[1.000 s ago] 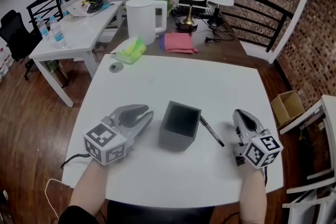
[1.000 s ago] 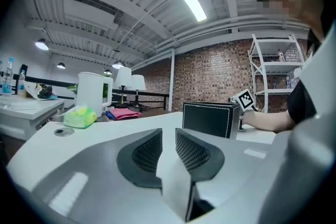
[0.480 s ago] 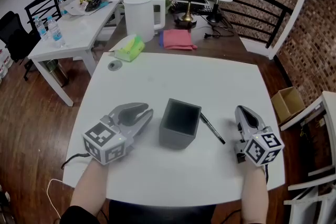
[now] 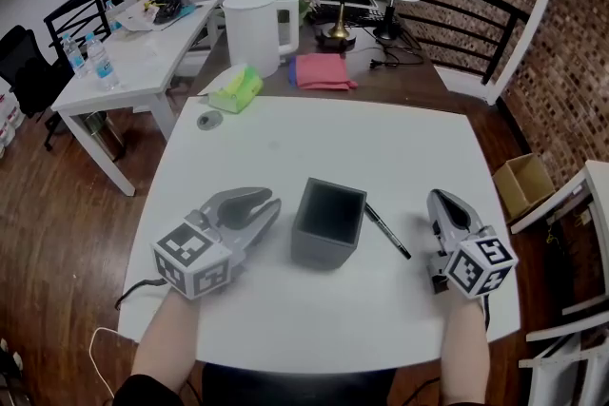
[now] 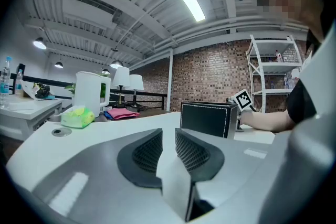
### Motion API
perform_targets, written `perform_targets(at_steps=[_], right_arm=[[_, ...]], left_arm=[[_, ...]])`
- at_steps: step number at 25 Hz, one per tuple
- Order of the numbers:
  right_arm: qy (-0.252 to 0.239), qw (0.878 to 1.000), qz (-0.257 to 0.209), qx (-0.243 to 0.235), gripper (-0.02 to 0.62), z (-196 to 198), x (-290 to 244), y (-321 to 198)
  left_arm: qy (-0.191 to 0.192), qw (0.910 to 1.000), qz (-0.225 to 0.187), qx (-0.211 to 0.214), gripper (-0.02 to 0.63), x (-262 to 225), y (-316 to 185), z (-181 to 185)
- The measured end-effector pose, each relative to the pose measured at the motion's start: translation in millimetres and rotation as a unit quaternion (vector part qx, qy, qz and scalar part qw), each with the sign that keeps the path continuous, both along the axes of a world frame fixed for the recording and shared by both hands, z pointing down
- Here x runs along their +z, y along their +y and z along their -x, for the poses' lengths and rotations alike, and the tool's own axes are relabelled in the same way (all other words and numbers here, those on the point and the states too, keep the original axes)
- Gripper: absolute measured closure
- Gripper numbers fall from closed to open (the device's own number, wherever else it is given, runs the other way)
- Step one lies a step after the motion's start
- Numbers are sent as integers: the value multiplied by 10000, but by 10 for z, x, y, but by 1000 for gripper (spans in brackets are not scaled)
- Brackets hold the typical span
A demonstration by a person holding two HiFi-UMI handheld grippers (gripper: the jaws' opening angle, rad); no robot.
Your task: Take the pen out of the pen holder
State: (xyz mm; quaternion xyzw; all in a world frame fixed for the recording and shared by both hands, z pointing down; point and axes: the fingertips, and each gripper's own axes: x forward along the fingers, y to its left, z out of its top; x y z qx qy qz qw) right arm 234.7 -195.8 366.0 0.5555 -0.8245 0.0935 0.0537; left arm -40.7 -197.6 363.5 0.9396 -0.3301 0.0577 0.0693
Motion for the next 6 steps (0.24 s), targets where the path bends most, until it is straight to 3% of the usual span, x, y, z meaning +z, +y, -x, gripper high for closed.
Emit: perform_targets(at_steps=[6], right_arm=[[20, 10000, 19, 45, 583, -22, -2, 14]], left_arm=[[-7, 10000, 12, 63, 529, -5, 11, -21]])
